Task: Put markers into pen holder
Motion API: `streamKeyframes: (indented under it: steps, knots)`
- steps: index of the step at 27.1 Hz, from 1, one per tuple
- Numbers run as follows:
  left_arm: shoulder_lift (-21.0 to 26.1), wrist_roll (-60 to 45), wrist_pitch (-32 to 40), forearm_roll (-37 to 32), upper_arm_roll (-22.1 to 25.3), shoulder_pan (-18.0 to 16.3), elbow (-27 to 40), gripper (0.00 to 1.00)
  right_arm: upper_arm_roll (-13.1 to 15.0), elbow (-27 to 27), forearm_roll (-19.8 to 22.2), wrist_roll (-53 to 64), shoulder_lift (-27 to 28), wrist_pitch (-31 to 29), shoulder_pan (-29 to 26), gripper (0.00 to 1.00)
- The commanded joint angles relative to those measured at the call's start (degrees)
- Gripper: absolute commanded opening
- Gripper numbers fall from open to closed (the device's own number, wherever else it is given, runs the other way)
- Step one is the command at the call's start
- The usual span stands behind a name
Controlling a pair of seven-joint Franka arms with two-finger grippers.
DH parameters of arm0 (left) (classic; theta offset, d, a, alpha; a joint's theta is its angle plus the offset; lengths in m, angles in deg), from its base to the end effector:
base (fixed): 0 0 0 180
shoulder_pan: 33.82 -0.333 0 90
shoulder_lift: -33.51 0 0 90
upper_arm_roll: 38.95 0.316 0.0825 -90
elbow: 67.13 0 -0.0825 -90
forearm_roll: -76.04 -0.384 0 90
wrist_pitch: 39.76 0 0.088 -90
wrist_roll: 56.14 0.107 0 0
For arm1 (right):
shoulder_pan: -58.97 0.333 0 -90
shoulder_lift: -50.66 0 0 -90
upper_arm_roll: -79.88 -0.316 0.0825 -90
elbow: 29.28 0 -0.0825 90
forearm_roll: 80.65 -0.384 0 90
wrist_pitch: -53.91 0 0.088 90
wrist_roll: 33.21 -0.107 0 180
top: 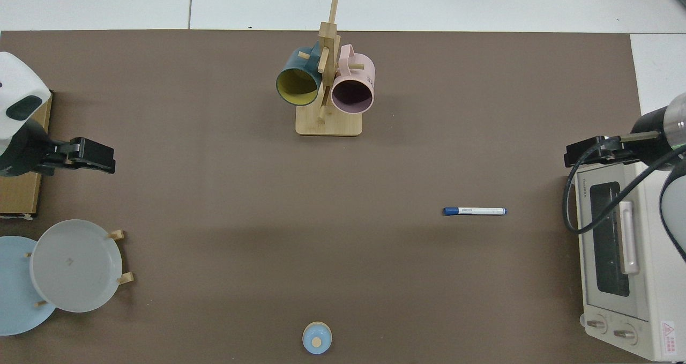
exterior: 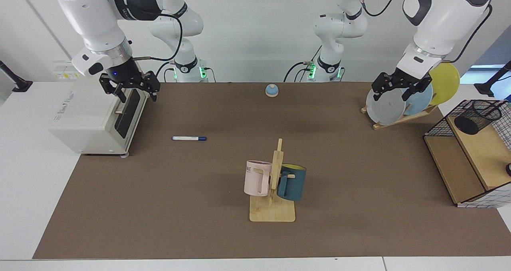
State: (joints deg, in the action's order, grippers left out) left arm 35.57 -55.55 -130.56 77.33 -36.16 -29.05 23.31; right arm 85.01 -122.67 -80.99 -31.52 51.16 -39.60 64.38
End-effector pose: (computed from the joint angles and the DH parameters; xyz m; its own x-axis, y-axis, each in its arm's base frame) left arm 0.5654 -0.0224 0.6020 0.9986 -0.0445 -0.0294 -0.0439 -0.9988 0.0210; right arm 0.5612 0.0036 0.5970 0.9994 0.0340 -0.0064 0.0340 -0.9994 -0.0053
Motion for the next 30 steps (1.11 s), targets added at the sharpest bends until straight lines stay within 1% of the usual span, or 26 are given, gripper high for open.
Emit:
streamKeyframes:
  steps: [1,5,8,14,15,17,21,23,26,30]
  knots:
    - [-1.3,1.2,-2.7,0.1,0.0,0.0,2.1,1.0,-0.3,-1.4,0.2,1.9,-0.8,-1.4,-0.7,1.0]
    - [-1.3,1.2,-2.7,0.1,0.1,0.2,2.2,1.0,-0.2,-1.4,0.1,1.4,-0.8,-1.3,-0.9,1.0]
    - [-1.2,1.3,-2.8,0.0,0.1,0.1,2.3,1.0,-0.3,-1.3,-0.4,1.4,-0.6,-1.5,-2.5,1.0]
    - [-1.2,1.3,-2.8,0.0,0.2,0.1,2.5,1.0,-0.4,-1.3,-0.4,1.3,-0.7,-1.5,-2.3,1.0]
    - [-1.1,1.3,-2.8,0.0,0.2,0.1,2.5,1.0,-0.4,-1.3,-1.0,1.0,-0.6,-1.8,-2.3,1.0]
    - [-1.2,1.3,-2.8,0.0,0.2,0.1,2.6,1.0,-0.3,-1.4,-1.0,0.9,-0.5,-3.0,-2.5,1.0]
    - [-1.2,1.3,-3.1,0.0,0.3,-0.1,3.3,1.0,-0.3,-2.0,-1.0,0.6,-0.2,-8.3,-2.6,1.0]
    - [-1.2,1.3,-3.2,0.0,0.4,-0.1,3.4,1.0,-0.4,-2.7,-1.1,-1.6,-0.1,-9.5,-2.6,1.0]
    - [-1.2,1.3,-3.2,0.0,0.4,0.0,3.4,1.0,-0.4,-4.9,-1.1,-7.9,0.0,-10.7,-2.9,1.0]
    - [-1.2,1.3,-3.2,0.0,0.4,0.0,3.4,1.0,-0.5,-8.2,-1.2,-15.7,-0.5,-10.6,-3.4,1.0]
